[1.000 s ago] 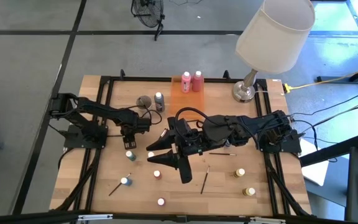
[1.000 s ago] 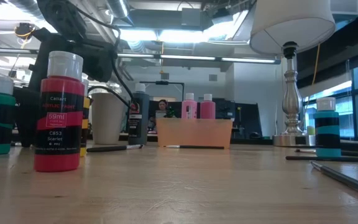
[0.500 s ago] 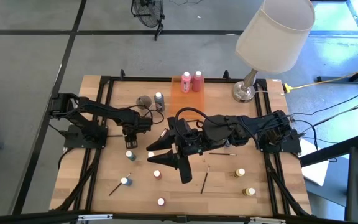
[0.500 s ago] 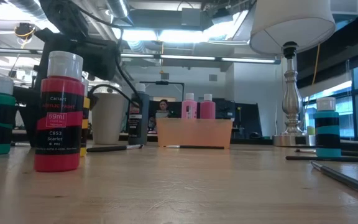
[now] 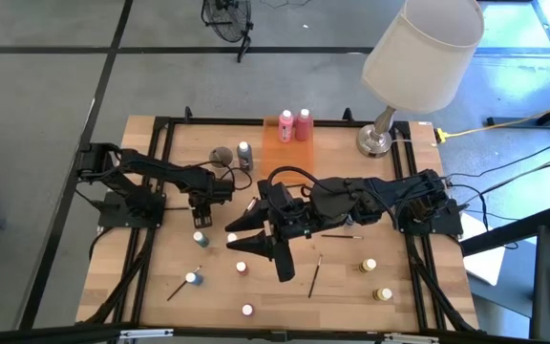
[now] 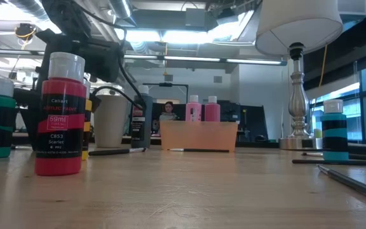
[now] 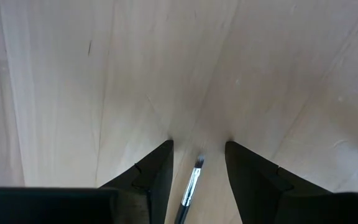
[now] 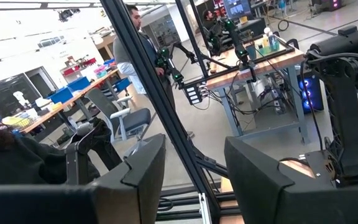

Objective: Pick & Place Paint Supplies
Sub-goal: Put the black paint brush into the white cup

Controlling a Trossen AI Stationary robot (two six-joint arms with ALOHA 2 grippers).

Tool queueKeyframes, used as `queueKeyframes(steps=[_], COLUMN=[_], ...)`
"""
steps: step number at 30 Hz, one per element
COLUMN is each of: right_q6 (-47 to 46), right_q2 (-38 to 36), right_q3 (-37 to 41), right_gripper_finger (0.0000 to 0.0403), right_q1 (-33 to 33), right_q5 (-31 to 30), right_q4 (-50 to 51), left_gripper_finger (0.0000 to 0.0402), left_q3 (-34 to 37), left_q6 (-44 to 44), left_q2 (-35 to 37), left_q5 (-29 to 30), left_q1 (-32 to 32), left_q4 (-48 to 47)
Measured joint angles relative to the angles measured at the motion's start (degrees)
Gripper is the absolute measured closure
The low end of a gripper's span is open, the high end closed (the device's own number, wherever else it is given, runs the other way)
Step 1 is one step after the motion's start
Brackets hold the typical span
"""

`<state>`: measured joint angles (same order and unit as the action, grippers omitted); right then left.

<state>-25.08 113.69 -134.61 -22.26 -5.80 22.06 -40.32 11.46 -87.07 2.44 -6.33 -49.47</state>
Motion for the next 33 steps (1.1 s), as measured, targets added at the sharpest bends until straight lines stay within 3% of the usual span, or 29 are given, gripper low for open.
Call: queueKeyframes(steps=[33], right_q6=[0.0], right_q2=[0.0], right_q3=[0.0], right_gripper_finger=[0.0232], right_q1=[0.1], right_q5=[0.0], right_q4=[1.2], left_gripper_finger=[0.0259], left_q3=[0.1], left_q6=[-0.2], left_q2=[0.0], left_q5=[-2.5], left_q1=[0.0], left_q4=[-2.4])
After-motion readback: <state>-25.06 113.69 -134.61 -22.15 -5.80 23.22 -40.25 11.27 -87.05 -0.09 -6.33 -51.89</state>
